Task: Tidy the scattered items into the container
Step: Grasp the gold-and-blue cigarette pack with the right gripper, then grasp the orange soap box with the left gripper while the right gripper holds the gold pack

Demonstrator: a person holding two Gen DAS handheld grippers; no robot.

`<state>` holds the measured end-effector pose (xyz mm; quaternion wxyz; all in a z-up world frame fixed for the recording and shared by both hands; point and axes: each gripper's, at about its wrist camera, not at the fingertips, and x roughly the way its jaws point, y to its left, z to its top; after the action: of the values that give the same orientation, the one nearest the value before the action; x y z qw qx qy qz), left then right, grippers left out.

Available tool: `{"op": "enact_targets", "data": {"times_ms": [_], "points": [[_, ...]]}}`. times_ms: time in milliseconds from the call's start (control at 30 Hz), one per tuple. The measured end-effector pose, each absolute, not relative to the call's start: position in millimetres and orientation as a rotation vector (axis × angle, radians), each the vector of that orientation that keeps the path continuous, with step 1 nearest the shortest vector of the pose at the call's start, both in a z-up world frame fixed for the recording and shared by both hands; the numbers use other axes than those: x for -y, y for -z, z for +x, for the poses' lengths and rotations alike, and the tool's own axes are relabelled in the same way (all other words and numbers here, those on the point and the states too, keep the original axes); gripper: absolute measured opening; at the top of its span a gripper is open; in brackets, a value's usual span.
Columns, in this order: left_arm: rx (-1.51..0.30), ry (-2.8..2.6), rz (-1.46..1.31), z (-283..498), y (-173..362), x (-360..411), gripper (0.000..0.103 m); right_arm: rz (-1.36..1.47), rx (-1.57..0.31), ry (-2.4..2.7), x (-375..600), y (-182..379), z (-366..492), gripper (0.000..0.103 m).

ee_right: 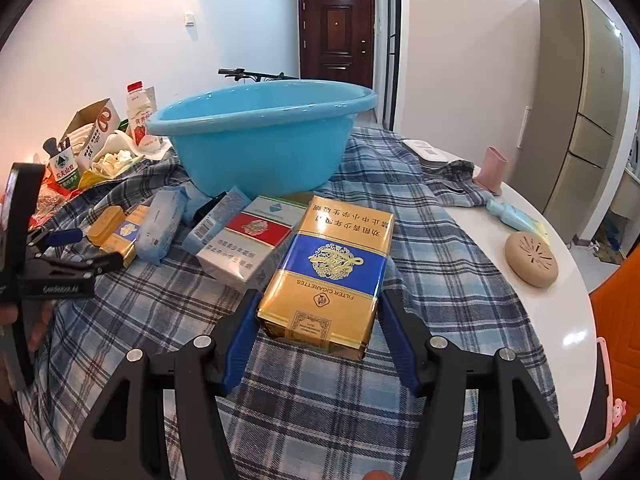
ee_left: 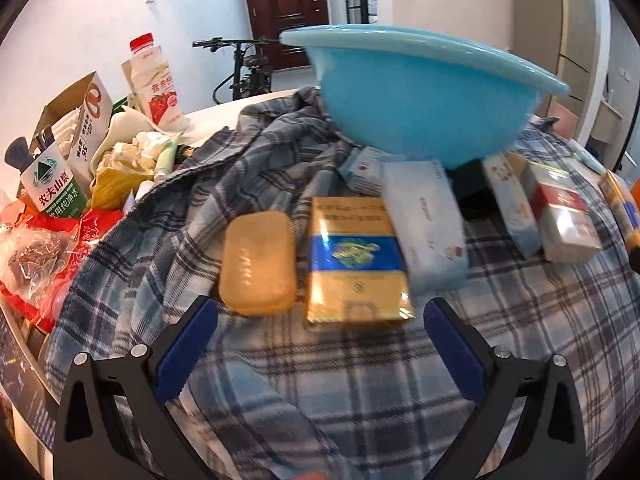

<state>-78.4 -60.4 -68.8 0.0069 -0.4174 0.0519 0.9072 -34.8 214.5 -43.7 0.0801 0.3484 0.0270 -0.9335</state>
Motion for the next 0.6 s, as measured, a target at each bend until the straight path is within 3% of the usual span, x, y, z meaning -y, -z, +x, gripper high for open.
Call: {"op": "enact_targets", "data": {"times_ms": [133,267,333,433,600], "points": [[-0.083,-2.851,-1.307,-87.0,67.3,76.1,0.102,1.053,-0.093,2.774,-210.3,48.1,-37.0,0.062],[0.171,-2.808,-1.319,-93.9,68.1,100.4,0.102,1.067,-0.092,2.773,-210.7,51.2,-40.5,0.062],[0.259,-2.788,-1.307,-94.3,68.4,105.6,0.096,1.067,-0.093,2.773,-210.4,51.5,-41.1,0.062],[0.252,-2.771,-1.325,-97.3,72.1,104.0,0.086,1.065,-0.100,2.768,-208.6,51.5,-42.5,0.062],[0.261,-2.748,-1.314,-96.6,73.2,100.4,0.084,1.062,-0.101,2.753,-204.2,52.2,-42.4,0.062]]}}
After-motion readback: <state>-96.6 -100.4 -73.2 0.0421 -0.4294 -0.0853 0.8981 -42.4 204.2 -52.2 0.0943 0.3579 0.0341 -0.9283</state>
